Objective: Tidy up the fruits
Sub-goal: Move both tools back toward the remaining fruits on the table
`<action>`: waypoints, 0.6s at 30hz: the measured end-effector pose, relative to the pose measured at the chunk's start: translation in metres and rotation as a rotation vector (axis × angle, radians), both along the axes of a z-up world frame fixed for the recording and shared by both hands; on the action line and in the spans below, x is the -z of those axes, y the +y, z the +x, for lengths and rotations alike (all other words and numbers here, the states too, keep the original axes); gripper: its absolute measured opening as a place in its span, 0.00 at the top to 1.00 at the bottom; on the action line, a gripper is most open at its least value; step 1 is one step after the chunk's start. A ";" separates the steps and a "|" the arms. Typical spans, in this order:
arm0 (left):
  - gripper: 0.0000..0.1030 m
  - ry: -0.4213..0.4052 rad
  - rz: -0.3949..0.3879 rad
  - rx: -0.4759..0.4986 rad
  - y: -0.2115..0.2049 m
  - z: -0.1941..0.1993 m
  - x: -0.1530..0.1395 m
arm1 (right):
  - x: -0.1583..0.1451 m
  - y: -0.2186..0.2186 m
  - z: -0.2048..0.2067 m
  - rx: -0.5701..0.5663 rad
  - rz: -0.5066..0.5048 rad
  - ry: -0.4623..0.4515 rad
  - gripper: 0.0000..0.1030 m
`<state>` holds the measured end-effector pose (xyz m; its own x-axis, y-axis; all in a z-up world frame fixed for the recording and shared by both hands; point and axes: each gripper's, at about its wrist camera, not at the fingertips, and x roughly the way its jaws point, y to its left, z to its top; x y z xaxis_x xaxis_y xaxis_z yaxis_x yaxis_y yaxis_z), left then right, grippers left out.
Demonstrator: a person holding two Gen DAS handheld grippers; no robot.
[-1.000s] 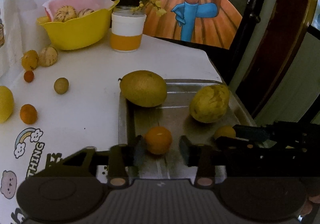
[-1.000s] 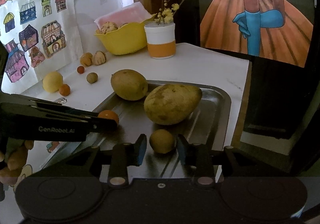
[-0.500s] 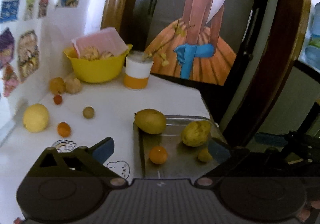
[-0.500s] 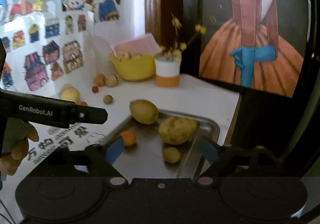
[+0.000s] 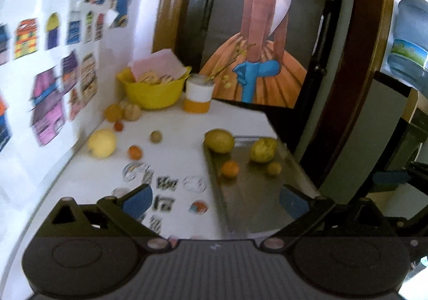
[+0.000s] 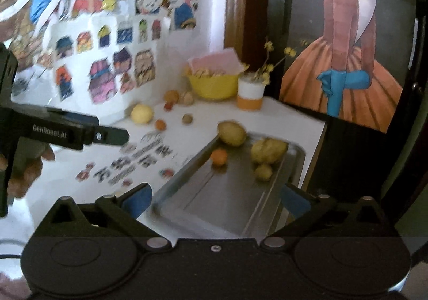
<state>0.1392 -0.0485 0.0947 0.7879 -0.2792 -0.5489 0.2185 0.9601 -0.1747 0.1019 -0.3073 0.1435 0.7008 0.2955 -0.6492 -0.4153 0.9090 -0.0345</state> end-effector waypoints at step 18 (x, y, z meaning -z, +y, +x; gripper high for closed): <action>0.01 0.215 0.254 -0.131 0.073 -0.058 0.042 | 0.024 0.098 -0.026 -0.205 -0.024 0.307 0.01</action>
